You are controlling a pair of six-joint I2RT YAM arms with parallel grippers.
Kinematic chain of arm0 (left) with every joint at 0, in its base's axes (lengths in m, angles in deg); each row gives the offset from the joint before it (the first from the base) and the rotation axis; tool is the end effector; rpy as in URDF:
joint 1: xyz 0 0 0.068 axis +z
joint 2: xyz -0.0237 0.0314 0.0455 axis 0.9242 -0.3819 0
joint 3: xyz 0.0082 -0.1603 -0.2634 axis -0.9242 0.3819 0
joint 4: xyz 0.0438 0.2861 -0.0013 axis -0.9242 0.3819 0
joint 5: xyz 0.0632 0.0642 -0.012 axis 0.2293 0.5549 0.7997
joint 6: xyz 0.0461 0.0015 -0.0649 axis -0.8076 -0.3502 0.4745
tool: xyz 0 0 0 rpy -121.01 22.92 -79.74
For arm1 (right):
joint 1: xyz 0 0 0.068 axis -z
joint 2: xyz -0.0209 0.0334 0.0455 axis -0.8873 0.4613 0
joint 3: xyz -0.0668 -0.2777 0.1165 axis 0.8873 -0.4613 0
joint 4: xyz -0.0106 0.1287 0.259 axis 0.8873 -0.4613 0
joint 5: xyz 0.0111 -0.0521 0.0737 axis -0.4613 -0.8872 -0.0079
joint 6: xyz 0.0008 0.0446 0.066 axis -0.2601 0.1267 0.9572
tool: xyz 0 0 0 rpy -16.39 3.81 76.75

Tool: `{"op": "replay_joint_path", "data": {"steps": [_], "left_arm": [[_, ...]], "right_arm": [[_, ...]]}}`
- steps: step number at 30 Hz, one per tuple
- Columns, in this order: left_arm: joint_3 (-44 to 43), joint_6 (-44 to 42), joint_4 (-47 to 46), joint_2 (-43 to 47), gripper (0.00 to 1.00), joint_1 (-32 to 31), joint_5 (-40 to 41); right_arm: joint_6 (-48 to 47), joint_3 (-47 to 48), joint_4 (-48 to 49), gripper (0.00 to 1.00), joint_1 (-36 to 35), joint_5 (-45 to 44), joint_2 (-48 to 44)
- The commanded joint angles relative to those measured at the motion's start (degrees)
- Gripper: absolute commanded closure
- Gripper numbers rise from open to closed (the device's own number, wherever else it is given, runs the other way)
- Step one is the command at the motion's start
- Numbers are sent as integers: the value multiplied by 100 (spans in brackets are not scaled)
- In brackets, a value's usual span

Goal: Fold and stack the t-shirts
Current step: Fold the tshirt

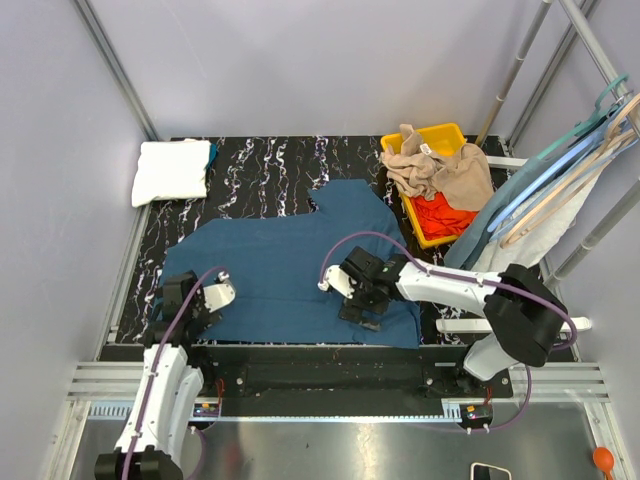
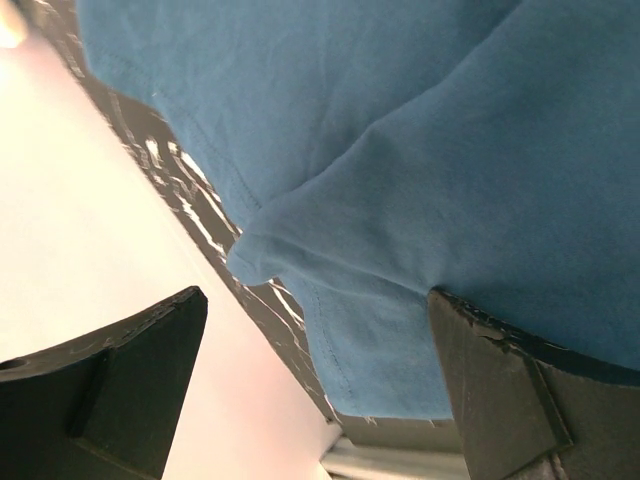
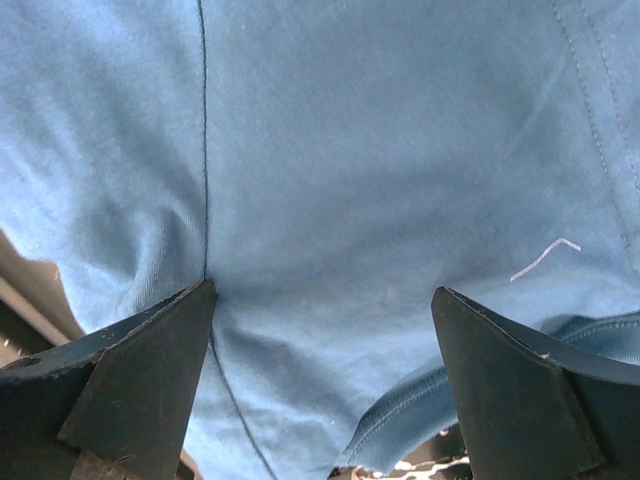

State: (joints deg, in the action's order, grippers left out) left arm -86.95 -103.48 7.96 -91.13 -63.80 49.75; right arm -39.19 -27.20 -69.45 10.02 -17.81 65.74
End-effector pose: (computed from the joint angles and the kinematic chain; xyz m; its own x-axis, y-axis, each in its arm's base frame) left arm 0.1310 0.0228 0.1354 -0.5052 0.8513 -0.1415 0.5937 0.4618 0.6590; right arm 0.1894 0.2450 0.1561 -0.2013 -0.9399 -0.2756 -0.9584 0.2472 -0.1430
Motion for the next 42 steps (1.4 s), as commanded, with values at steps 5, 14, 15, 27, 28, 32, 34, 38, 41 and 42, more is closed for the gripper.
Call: {"op": "replay_joint_path", "data": {"steps": [5,14,15,27,28,32,34,38,41,42], "left_arm": [[-1225,422,992,229,1,47,-651],[-2475,1556,106,-394,1,38,-1425],[-2545,1645,-44,-691,1,30,-1382],[-4180,3359,-977,-3530,1,38,-1214],[-4285,3403,-1003,-3646,1,38,-1214],[-4453,3395,-1152,-4059,1,38,-1206],[-4488,3369,-1249,-4235,1,38,-1084],[-4541,3430,-1293,-4481,1,38,-1109],[-4532,3430,-1320,-4701,1,38,-1118],[-4532,3430,-1346,-4745,1,47,-1109]], "right_arm": [[-253,400,-171,0,-66,-1050,-705],[-728,1524,1208,0,599,-2019,-803],[-711,1657,1435,0,767,-1993,-611],[564,5664,656,0,2745,-666,2718],[555,6040,638,0,2772,-674,2913],[660,6886,454,2,2843,-481,3801],[792,7315,305,2,2913,-218,4030],[1064,8046,-151,2,3080,238,4662],[1197,8443,-416,2,3150,424,4997],[1188,8469,-434,2,3151,442,5042]]}}
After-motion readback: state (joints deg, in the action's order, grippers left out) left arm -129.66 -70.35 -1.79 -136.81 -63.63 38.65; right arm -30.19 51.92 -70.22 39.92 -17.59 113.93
